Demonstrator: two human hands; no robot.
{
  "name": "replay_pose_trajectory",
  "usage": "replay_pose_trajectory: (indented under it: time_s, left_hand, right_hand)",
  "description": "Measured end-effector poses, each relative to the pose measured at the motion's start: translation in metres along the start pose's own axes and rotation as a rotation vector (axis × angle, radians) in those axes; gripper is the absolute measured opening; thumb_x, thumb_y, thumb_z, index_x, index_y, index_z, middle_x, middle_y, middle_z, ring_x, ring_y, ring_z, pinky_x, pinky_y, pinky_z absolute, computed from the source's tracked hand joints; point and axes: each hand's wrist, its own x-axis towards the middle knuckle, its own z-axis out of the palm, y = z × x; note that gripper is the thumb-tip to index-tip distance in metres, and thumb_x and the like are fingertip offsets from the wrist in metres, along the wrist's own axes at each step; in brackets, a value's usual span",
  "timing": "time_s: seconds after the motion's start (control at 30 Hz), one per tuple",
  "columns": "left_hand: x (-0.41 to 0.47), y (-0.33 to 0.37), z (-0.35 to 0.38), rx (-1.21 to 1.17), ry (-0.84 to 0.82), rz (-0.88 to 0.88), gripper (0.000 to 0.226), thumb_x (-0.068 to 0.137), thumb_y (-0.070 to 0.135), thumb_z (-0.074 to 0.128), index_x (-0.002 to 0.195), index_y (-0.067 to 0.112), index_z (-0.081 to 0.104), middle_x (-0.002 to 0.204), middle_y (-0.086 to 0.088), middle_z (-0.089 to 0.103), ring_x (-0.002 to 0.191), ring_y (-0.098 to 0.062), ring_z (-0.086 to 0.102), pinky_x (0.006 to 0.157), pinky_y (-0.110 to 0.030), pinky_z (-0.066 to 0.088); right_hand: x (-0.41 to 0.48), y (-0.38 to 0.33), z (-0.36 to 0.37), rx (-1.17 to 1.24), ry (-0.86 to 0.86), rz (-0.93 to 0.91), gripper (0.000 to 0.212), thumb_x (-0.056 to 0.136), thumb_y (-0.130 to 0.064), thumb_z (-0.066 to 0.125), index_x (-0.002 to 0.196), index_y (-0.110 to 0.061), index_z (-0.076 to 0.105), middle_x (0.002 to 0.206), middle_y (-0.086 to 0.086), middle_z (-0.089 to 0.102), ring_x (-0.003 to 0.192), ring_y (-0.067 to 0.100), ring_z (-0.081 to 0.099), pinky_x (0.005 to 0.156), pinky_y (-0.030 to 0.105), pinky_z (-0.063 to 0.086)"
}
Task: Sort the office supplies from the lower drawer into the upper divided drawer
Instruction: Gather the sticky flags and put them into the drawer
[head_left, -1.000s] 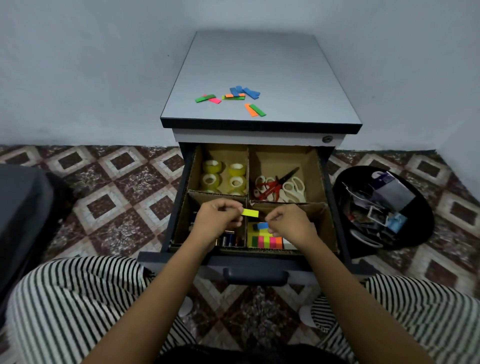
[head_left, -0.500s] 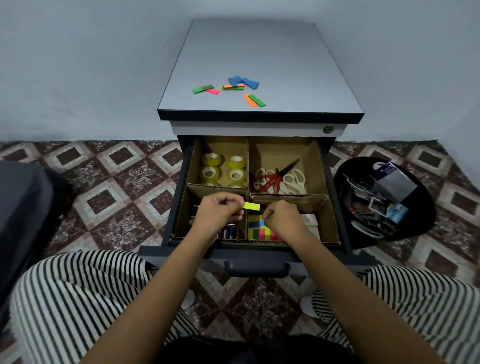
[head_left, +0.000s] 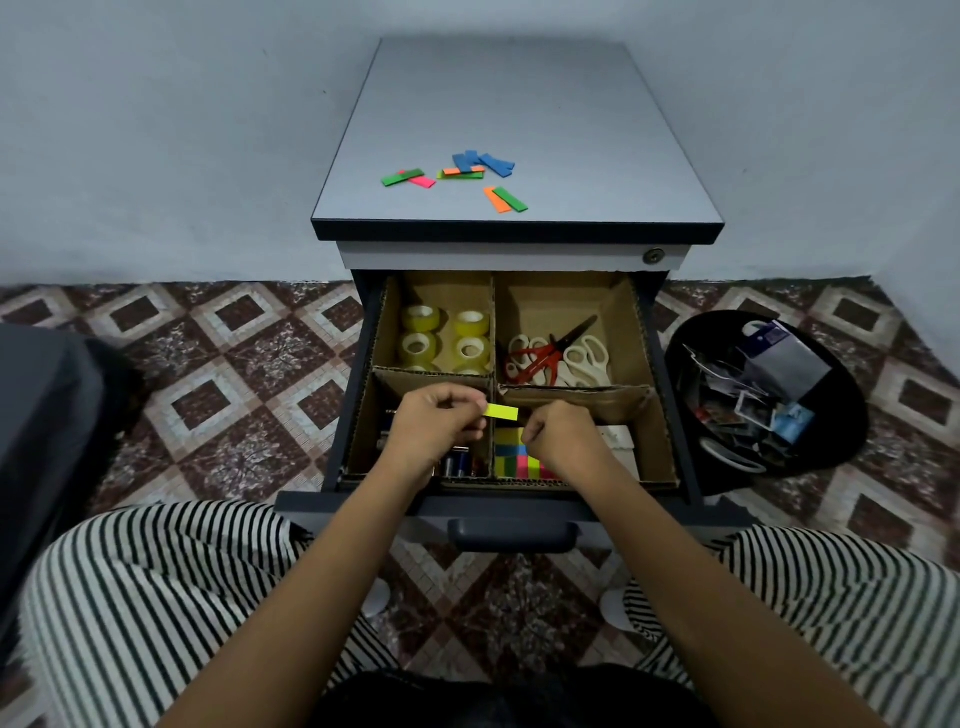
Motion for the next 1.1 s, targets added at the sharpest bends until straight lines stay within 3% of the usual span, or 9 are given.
replay_pose_trajectory:
  time_s: [0.1, 0.2, 0.3, 0.4, 0.77, 0.9, 1.0, 1.1]
  left_hand:
    - [0.0, 0.0, 0.0, 0.002, 0.001, 0.002, 0.013, 0.086, -0.001, 0.061, 0.079, 0.008, 0.065, 0.068, -0.006, 0.06, 0.063, -0.012, 0.06, 0.055, -0.015, 0.053]
    - [-0.001, 0.001, 0.0, 0.026, 0.007, 0.018, 0.014, 0.086, 0.0, 0.061, 0.078, 0.01, 0.065, 0.068, -0.005, 0.061, 0.063, -0.011, 0.06, 0.055, -0.015, 0.052]
    - [-0.003, 0.002, 0.002, 0.071, 0.005, 0.04, 0.014, 0.086, 0.0, 0.062, 0.078, 0.011, 0.065, 0.067, -0.004, 0.059, 0.063, -0.01, 0.059, 0.054, -0.015, 0.05]
    - [-0.004, 0.002, 0.003, 0.102, 0.002, 0.056, 0.014, 0.086, 0.0, 0.062, 0.078, 0.012, 0.065, 0.066, -0.003, 0.059, 0.063, -0.011, 0.059, 0.055, -0.014, 0.05]
    - [-0.004, 0.003, 0.002, 0.224, 0.021, 0.096, 0.01, 0.086, 0.008, 0.065, 0.086, 0.018, 0.064, 0.072, -0.001, 0.059, 0.072, -0.015, 0.059, 0.067, -0.026, 0.051]
    - [-0.008, 0.007, -0.009, 0.656, 0.055, 0.264, 0.027, 0.091, 0.02, 0.059, 0.117, 0.017, 0.06, 0.103, 0.0, 0.061, 0.095, -0.012, 0.058, 0.082, -0.023, 0.05]
    - [-0.012, 0.001, -0.017, 0.939, 0.033, 0.442, 0.04, 0.093, 0.025, 0.055, 0.131, 0.015, 0.052, 0.126, -0.005, 0.05, 0.116, -0.019, 0.048, 0.1, -0.034, 0.043]
    - [-0.014, -0.007, -0.021, 1.176, 0.074, 0.578, 0.045, 0.094, 0.031, 0.052, 0.135, 0.014, 0.049, 0.139, -0.013, 0.043, 0.133, -0.029, 0.035, 0.105, -0.05, 0.037]
  right_hand:
    - [-0.005, 0.005, -0.004, 0.134, 0.059, -0.058, 0.017, 0.089, -0.008, 0.057, 0.091, -0.012, 0.073, 0.093, 0.002, 0.069, 0.085, 0.015, 0.062, 0.072, 0.019, 0.045]
    - [-0.01, 0.006, -0.01, 0.434, 0.065, -0.075, 0.017, 0.091, -0.011, 0.055, 0.083, -0.015, 0.071, 0.074, -0.004, 0.064, 0.073, 0.011, 0.059, 0.066, 0.021, 0.047]
    - [-0.014, 0.002, -0.015, 0.754, -0.035, -0.029, 0.019, 0.096, -0.018, 0.052, 0.084, -0.018, 0.066, 0.075, 0.0, 0.062, 0.069, 0.011, 0.059, 0.061, 0.021, 0.049]
    - [-0.015, 0.003, -0.015, 0.883, -0.159, -0.065, 0.014, 0.094, -0.021, 0.056, 0.091, -0.015, 0.067, 0.081, 0.003, 0.064, 0.074, 0.013, 0.062, 0.064, 0.025, 0.05]
    - [-0.016, 0.006, -0.019, 0.86, -0.163, -0.094, 0.009, 0.088, -0.008, 0.062, 0.084, -0.014, 0.067, 0.077, 0.006, 0.064, 0.07, 0.013, 0.06, 0.062, 0.023, 0.048]
    - [-0.016, 0.016, -0.028, 0.721, -0.085, -0.075, 0.011, 0.088, -0.012, 0.063, 0.08, -0.017, 0.067, 0.075, -0.001, 0.063, 0.071, 0.01, 0.057, 0.061, 0.021, 0.046]
    - [-0.016, 0.022, -0.028, 0.589, -0.044, -0.057, 0.017, 0.087, -0.012, 0.064, 0.072, -0.02, 0.066, 0.07, -0.003, 0.061, 0.067, 0.009, 0.054, 0.059, 0.02, 0.043]
    - [-0.014, 0.023, -0.026, 0.434, -0.053, -0.041, 0.021, 0.087, -0.01, 0.061, 0.07, -0.019, 0.068, 0.072, -0.002, 0.064, 0.067, 0.008, 0.057, 0.06, 0.02, 0.045]
